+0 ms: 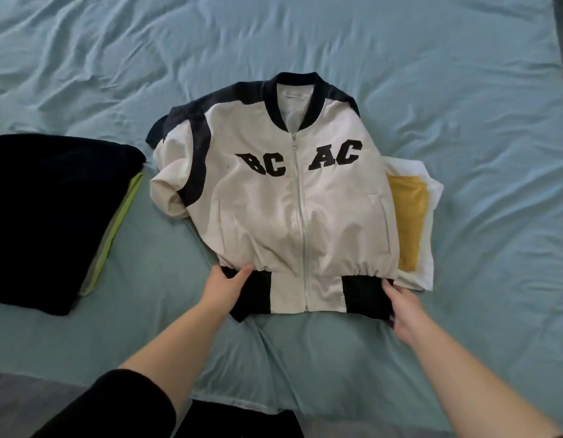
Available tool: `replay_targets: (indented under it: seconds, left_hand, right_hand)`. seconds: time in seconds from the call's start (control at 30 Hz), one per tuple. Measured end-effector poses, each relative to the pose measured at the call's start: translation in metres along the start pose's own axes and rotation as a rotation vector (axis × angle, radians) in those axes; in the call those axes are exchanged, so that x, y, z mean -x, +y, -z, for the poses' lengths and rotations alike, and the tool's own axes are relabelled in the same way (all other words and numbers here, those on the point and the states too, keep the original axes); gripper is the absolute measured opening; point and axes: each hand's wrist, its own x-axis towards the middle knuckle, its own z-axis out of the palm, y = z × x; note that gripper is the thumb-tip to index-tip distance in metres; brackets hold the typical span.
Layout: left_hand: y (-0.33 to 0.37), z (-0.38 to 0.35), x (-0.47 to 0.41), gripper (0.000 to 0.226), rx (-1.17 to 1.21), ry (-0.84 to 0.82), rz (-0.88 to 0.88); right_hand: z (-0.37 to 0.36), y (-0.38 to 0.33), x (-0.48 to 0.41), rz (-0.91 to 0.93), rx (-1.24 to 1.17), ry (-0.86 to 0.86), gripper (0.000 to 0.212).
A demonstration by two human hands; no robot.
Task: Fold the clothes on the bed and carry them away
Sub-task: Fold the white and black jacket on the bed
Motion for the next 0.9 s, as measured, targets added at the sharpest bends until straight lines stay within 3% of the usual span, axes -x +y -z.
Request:
replay_targets:
  seconds: [0.1, 0.27, 0.43, 0.53, 0.6, 0.67, 0.77, 0.83, 0.9]
  left_hand:
    - [-0.001, 0.007, 0.004, 0.030, -0.019, 0.139, -0.078]
    - [-0.006, 0.054, 0.025, 0.026, -0.002, 0.315, -0.190]
    - [-0.041, 0.096, 0.025, 0.042, -0.089, 0.381, -0.143]
    - [-0.062, 0.099, 0.015, 0.052, -0.253, 0.343, 0.026]
    - [-0.067, 0.096, 0.012, 0.054, -0.315, 0.284, 0.129]
    - [-0.064, 0.089, 0.013, 0.065, -0.334, 0.284, 0.197]
    - [-0.047, 0.063, 0.039, 0.091, -0.533, 0.451, 0.130]
    - [-0.034, 0.031, 0.064, 0.091, -0.513, 0.340, -0.064]
    - [-0.020, -0.007, 0.083, 0.093, -0.210, -0.027, -0.166]
  right_hand:
    - [-0.010, 0.006, 0.015, 0.014, -0.146, -0.082, 0.026]
    - [-0.007, 0.012, 0.048, 0.058, -0.169, -0.095, 0.030]
    - [-0.003, 0.044, 0.061, 0.045, -0.154, -0.077, 0.023]
    - [-0.013, 0.072, 0.060, 0.005, -0.145, -0.025, 0.020]
    - [-0.021, 0.085, 0.060, 0.002, -0.139, 0.029, 0.029]
    - [-0.029, 0.091, 0.064, 0.071, -0.064, 0.104, 0.043]
    - [-0.047, 0.086, 0.085, 0.277, 0.150, 0.139, 0.032]
    - [-0.064, 0.082, 0.107, 0.425, 0.302, 0.114, 0.025]
    - [-0.083, 0.080, 0.126, 0.550, 0.372, 0.028, 0.016]
